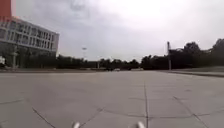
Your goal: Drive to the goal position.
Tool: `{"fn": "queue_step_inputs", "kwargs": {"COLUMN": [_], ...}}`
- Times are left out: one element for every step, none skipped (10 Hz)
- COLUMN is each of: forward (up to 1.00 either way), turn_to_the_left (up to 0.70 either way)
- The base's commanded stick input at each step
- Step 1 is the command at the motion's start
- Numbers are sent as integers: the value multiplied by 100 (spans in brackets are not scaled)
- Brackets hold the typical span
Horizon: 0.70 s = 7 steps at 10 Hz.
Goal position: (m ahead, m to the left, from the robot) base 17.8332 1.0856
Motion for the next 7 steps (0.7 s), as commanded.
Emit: {"fn": "queue_step_inputs", "kwargs": {"forward": [50,50,50,50,50,50,50], "turn_to_the_left": [0,0,0,0,0,0,0]}}
